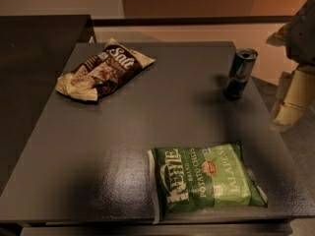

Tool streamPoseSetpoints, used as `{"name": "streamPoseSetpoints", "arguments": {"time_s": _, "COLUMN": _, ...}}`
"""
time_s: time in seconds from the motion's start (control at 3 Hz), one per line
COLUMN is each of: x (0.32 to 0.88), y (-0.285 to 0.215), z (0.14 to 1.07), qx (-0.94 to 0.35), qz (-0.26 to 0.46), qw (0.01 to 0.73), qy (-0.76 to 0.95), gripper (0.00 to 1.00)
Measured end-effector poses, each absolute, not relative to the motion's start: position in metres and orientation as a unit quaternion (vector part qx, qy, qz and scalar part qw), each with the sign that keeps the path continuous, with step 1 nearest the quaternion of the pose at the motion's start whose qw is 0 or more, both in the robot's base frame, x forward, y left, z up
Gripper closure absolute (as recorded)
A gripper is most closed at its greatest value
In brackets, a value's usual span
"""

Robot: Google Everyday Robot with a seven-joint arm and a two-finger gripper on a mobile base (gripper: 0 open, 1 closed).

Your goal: Move redbull can near green jalapeno chip bag

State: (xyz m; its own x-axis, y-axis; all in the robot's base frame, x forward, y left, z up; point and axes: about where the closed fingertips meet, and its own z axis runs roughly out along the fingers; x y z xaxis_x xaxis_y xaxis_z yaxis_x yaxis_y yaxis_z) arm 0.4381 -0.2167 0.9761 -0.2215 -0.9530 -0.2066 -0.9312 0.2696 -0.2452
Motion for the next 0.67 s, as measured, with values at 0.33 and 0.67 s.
{"name": "streamPoseSetpoints", "arguments": {"time_s": 0.33, "x": 0.440, "y": -0.216, "z": 0.979, "qx": -0.604, "qz": -0.035, "qw": 0.163, "qy": 0.780, "gripper": 0.00}}
{"name": "streamPoseSetpoints", "arguments": {"time_s": 0.67, "x": 0.452, "y": -0.214, "z": 0.990, "qx": -0.600, "qz": -0.027, "qw": 0.182, "qy": 0.778, "gripper": 0.00}}
